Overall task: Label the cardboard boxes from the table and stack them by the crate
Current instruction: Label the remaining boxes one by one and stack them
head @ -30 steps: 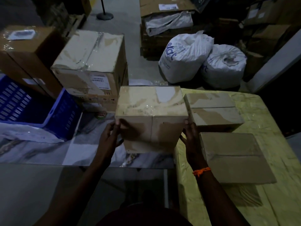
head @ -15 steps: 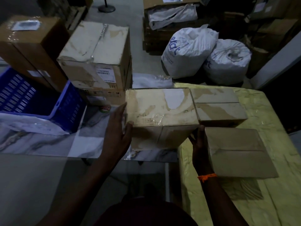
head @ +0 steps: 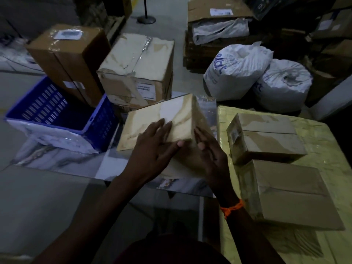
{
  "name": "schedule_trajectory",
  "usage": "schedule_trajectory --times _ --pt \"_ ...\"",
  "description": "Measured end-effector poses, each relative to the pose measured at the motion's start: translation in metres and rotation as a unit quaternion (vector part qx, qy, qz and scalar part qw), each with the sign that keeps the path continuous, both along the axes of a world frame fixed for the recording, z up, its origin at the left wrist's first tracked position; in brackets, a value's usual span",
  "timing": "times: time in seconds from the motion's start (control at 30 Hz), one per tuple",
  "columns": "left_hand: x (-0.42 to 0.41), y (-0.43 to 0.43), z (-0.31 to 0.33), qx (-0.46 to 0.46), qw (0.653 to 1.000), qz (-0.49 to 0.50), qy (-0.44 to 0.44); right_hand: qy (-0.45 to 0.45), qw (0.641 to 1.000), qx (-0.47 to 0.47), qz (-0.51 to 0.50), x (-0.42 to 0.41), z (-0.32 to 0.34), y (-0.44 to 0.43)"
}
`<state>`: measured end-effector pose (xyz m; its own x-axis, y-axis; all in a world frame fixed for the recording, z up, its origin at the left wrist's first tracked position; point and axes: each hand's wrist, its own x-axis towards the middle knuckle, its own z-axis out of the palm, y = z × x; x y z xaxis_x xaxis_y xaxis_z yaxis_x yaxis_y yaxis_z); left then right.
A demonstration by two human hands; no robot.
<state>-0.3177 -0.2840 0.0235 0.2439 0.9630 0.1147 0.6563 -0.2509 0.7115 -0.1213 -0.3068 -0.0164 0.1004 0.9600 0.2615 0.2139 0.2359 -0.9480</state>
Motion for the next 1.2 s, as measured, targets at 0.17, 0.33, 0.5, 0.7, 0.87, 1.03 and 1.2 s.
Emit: schedule_trajectory --times 0.17,0.33,0.5,0.7,0.87,1.03,1.2 --pt "-0.021 -0.002 0.000 -0.053 0.983 0.152 -0.085 -0.091 0.988 -0.074 -0.099 -0.004 -0.034 0.017" --pt "-0.051 0.001 -0.011 -0.092 0.969 0.195 -0.121 -0.032 0.949 -0.281 -0.139 0.034 -0.081 0.032" --pt "-0.083 0.000 -0.031 -0.124 0.961 0.173 -0.174 0.021 0.956 -0.285 -0.071 0.038 -0.083 0.031" --pt "-0.087 -0.011 -0.043 -0.174 0.918 0.194 -0.300 0.007 0.972 -0.213 -0.097 0.036 -0.071 0.023" --pt "-0.068 -0.024 -0.065 -0.220 0.878 0.212 -0.367 -0.018 0.974 -0.184 -0.132 0.053 -0.061 0.012" --pt "-0.053 -0.036 -0.090 -0.245 0.864 0.242 -0.368 -0.032 0.974 -0.167 -0.151 0.064 -0.061 -0.008" --pt "-0.062 -0.026 -0.089 -0.234 0.891 0.242 -0.303 -0.057 0.970 -0.184 -0.151 0.073 -0.074 -0.010"
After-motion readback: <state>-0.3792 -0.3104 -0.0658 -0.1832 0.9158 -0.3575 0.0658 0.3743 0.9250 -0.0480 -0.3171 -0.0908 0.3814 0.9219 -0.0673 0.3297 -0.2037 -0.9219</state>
